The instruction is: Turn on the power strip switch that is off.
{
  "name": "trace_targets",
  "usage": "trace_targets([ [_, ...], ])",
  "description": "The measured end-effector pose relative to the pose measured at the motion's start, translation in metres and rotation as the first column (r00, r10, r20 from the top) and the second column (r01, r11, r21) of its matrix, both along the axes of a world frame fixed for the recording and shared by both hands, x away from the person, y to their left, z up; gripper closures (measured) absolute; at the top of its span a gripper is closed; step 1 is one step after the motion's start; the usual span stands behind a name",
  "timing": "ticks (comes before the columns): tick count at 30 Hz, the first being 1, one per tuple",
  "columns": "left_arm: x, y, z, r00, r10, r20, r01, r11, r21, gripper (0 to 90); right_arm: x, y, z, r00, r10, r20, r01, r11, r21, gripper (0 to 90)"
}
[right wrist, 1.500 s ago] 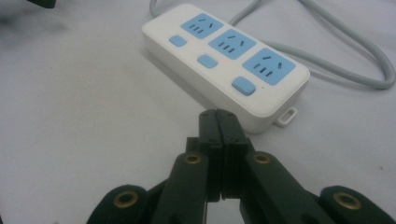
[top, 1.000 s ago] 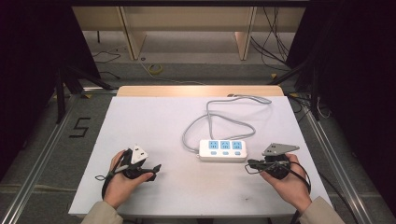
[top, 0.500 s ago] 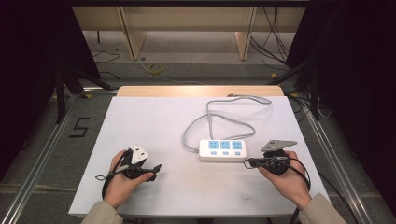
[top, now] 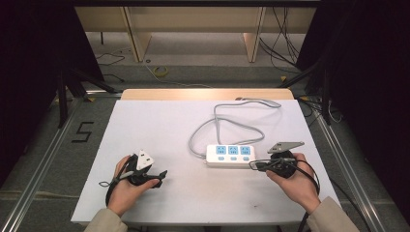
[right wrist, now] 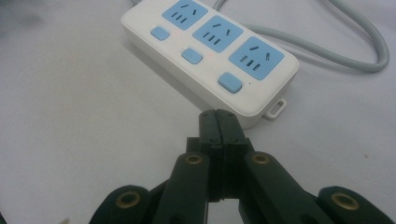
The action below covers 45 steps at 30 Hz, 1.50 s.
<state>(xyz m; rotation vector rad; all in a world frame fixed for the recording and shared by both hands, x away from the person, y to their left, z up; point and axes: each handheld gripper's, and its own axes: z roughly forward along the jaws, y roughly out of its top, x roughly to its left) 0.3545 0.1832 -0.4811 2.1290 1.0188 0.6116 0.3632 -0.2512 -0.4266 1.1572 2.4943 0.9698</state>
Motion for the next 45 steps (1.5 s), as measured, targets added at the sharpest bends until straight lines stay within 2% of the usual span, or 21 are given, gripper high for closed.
trace_targets([
  [12, 0.0, 0.0, 0.0, 1.0, -0.001, -0.001, 0.001, 1.0, 0.002, 20.8, 0.005, 0.004, 0.002, 0.9991, -0.015, -0.039, 0.014, 1.0, -0.012, 90.0],
  [45, 0.0, -0.001, -0.001, 1.0, -0.002, 0.004, 0.002, 1.0, 0.007, 21.0, 0.021, 0.014, 0.009, 0.9973, -0.033, -0.065, 0.031, 0.999, -0.029, 90.0],
])
